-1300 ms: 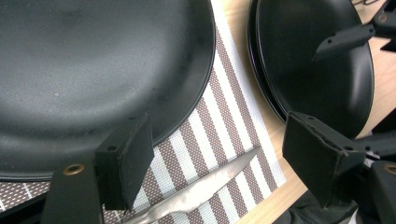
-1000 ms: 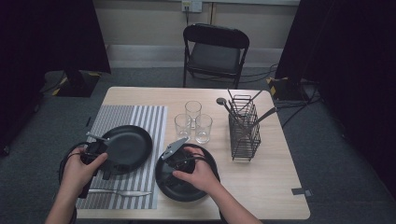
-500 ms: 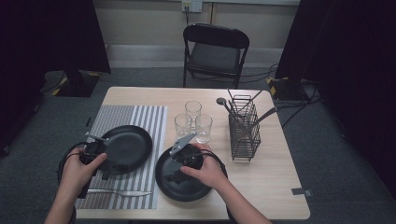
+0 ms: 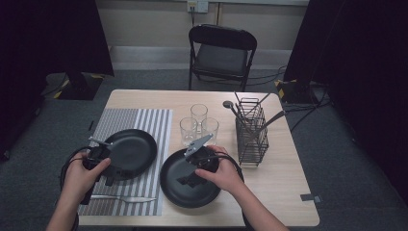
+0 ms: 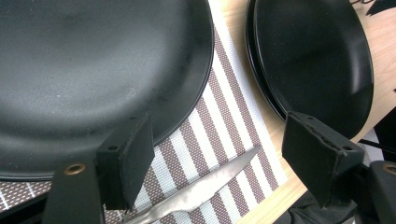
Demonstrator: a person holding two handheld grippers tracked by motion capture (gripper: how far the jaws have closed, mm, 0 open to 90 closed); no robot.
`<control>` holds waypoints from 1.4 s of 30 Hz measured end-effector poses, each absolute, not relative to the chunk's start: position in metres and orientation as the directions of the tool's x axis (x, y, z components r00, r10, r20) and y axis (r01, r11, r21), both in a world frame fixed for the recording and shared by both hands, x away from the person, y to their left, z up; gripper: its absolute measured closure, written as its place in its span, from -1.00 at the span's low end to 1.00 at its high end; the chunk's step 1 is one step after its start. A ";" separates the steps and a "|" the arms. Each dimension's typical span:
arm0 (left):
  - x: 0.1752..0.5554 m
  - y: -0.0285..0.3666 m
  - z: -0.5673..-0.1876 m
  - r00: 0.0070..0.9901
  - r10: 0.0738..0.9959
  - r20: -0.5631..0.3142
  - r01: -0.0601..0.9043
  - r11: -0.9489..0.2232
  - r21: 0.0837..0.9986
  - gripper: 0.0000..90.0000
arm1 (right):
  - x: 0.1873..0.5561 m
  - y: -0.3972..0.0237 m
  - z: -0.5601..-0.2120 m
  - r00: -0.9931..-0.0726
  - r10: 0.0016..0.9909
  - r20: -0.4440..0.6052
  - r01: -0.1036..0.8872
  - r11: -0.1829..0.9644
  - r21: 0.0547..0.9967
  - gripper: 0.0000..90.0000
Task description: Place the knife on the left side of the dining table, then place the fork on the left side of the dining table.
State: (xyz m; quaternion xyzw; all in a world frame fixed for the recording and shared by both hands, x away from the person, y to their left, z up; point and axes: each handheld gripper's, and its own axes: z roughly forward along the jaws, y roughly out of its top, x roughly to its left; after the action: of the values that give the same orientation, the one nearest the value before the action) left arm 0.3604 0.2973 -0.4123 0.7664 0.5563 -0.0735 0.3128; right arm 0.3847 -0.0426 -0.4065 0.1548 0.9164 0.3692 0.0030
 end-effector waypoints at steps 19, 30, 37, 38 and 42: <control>0.359 0.300 -0.412 0.364 0.807 -0.465 0.900 -0.176 0.400 -0.44 | 0.390 -0.070 -0.391 -0.944 0.314 0.099 0.296 0.675 0.676 -0.58; 0.359 0.302 -0.412 0.364 0.806 -0.467 0.899 -0.172 0.403 -0.44 | 0.392 -0.083 -0.383 -0.942 0.325 0.089 0.297 0.678 0.672 -0.58; 0.361 0.302 -0.412 0.365 0.805 -0.467 0.899 -0.176 0.400 -0.45 | 0.390 -0.096 -0.379 -0.936 0.340 0.095 0.313 0.675 0.668 -0.57; 0.360 0.302 -0.412 0.361 0.807 -0.467 0.900 -0.172 0.400 -0.45 | 0.390 -0.098 -0.378 -0.936 0.341 0.090 0.311 0.678 0.666 -0.57; 0.360 0.304 -0.412 0.362 0.810 -0.462 0.900 -0.174 0.399 -0.45 | 0.390 -0.104 -0.374 -0.934 0.346 0.089 0.312 0.671 0.673 -0.56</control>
State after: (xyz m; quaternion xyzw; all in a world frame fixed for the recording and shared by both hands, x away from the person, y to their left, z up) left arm 0.3604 0.3035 -0.4118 0.7628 0.5604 -0.0719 0.3145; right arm 0.3902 -0.1036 -0.3742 0.1800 0.9137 0.3636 0.0229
